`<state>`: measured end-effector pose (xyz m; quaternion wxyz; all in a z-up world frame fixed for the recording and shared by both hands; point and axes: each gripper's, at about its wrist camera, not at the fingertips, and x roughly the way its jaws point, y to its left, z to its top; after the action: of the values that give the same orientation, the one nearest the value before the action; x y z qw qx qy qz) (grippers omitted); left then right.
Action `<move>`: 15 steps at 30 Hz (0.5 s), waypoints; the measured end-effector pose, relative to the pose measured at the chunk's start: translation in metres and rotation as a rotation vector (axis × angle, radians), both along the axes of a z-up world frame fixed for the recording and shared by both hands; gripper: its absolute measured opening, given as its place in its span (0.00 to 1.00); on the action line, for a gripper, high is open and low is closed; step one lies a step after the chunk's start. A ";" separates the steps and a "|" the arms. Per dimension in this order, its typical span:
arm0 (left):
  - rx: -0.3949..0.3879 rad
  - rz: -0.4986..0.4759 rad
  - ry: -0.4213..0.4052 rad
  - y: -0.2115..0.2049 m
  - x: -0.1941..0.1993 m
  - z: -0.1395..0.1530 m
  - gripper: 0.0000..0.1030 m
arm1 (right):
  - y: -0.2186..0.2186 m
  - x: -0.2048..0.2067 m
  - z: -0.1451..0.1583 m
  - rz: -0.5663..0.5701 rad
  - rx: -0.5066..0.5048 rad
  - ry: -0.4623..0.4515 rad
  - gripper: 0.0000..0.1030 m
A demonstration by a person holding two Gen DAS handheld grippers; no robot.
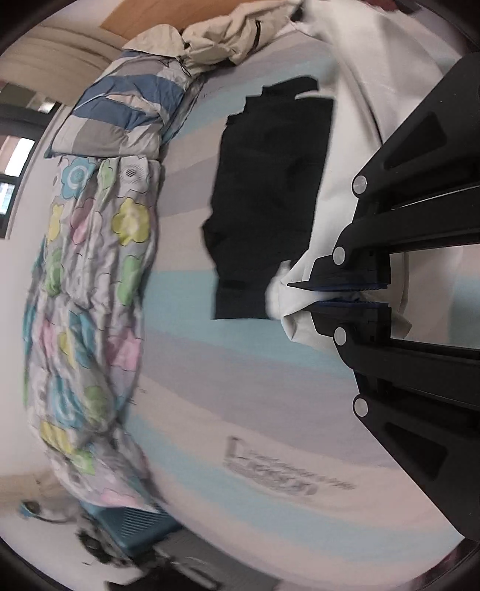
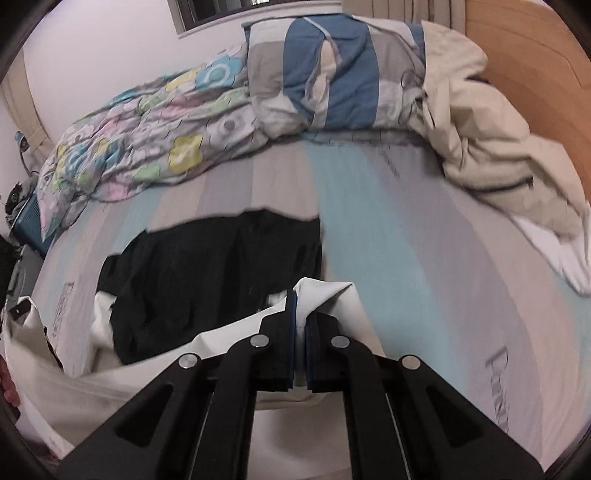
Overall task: Fold large clothes
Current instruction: 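Lift the held hem with both tools and fold it over toward the hood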
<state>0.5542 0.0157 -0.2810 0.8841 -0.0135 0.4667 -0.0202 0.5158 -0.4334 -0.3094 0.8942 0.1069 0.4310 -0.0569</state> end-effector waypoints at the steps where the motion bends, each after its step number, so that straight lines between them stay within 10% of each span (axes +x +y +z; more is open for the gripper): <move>1: 0.000 -0.011 -0.002 -0.001 0.014 -0.002 0.02 | -0.001 0.009 0.000 -0.007 -0.011 -0.003 0.03; 15: -0.008 -0.033 0.115 0.003 0.158 -0.056 0.03 | -0.015 0.130 -0.032 -0.050 -0.088 0.065 0.03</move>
<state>0.7123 0.0183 -0.3371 0.8553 -0.0105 0.5167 -0.0360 0.6458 -0.4483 -0.3410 0.8819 0.0766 0.4539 -0.1014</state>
